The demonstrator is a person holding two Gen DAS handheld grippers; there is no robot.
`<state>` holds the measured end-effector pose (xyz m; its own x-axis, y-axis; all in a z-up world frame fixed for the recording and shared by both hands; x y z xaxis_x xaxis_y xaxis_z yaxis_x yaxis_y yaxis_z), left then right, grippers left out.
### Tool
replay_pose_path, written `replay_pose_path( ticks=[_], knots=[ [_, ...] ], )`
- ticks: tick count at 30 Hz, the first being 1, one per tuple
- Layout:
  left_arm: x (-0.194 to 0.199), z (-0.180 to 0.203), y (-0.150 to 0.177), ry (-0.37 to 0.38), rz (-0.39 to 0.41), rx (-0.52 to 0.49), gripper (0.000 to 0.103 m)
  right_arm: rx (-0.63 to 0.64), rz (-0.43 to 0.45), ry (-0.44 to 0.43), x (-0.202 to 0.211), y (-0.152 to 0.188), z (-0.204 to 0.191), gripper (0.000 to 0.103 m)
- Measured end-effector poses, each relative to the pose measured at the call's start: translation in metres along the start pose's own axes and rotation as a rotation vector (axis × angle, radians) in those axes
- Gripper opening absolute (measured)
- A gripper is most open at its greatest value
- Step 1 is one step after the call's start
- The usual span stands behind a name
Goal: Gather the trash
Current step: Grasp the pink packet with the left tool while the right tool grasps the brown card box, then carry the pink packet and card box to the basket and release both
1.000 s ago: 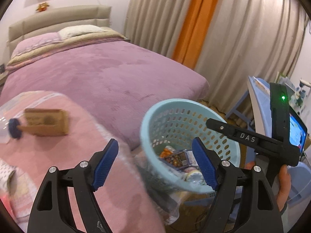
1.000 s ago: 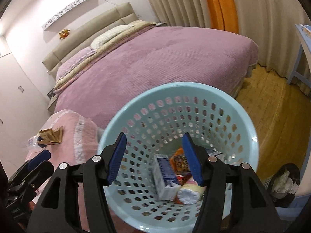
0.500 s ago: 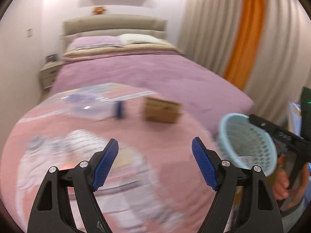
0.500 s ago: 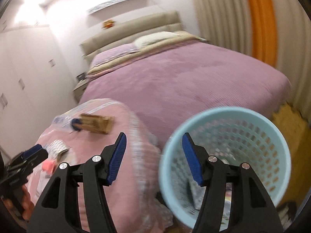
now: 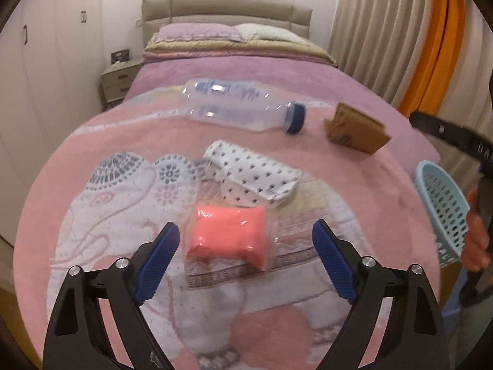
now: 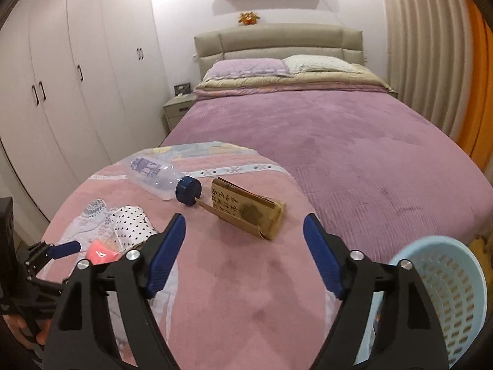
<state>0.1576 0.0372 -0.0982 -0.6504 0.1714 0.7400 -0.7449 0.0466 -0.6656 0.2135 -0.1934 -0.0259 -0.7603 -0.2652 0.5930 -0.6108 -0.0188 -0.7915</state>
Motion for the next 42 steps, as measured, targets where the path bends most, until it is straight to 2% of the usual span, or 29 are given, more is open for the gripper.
replay_pose_path(
  ticks=[4,6,9,14,19,29,30,31,33,34,37,39,40,42],
  knots=[
    [-0.013,-0.010,0.004,-0.028,-0.014,0.016,0.086,-0.016,-0.058,-0.050,-0.022,-0.002,-0.001,0.081],
    [-0.016,-0.012,0.004,-0.022,-0.014,0.024,0.085,-0.001,-0.078,-0.029,-0.035,0.001,0.004,0.083],
    [-0.020,-0.010,0.003,-0.007,-0.028,0.023,0.073,0.025,-0.119,-0.007,-0.056,0.008,0.007,0.083],
    [-0.021,-0.013,0.000,-0.032,-0.015,0.013,0.057,-0.008,-0.211,-0.062,-0.083,0.019,0.010,0.083],
    [-0.018,-0.016,-0.001,-0.008,0.007,0.033,0.055,0.050,-0.222,-0.031,-0.101,0.017,0.012,0.083],
    [-0.011,-0.010,0.001,0.004,0.042,0.021,0.055,0.066,-0.210,-0.094,-0.111,0.007,-0.004,0.081],
    [-0.010,-0.010,0.001,0.006,0.044,0.022,0.055,0.075,-0.213,-0.102,-0.111,0.007,-0.007,0.071],
    [-0.010,-0.010,0.002,0.006,0.043,0.025,0.055,0.078,-0.223,-0.125,-0.110,0.009,-0.011,0.057],
    [-0.008,-0.010,0.002,0.012,0.046,0.035,0.055,0.075,-0.232,-0.131,-0.109,0.011,-0.013,0.049],
    [-0.007,-0.010,0.001,0.016,0.050,0.040,0.055,0.078,-0.233,-0.128,-0.109,0.013,-0.015,0.040],
    [-0.002,-0.010,0.001,0.022,0.063,0.045,0.055,0.068,-0.223,-0.159,-0.100,0.017,-0.021,0.027],
    [0.000,-0.008,0.001,0.023,0.067,0.045,0.055,0.060,-0.210,-0.177,-0.093,0.020,-0.026,0.024],
    [0.001,-0.007,0.001,0.026,0.072,0.045,0.055,0.057,-0.208,-0.192,-0.090,0.022,-0.030,0.007],
    [0.005,-0.005,0.001,0.030,0.084,0.047,0.055,0.054,-0.191,-0.201,-0.080,0.024,-0.036,0.007]
  ],
)
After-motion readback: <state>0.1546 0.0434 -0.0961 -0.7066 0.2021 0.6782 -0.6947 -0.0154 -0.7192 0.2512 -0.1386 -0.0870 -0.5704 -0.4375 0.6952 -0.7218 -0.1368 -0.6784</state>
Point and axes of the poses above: each gripper's, at about its wrist camera, not at the fingertips, and x roughly against the way its jaws point, z to its right, y to its underside, the point moved 9 cm from there along -x, roughly the way its jaws point
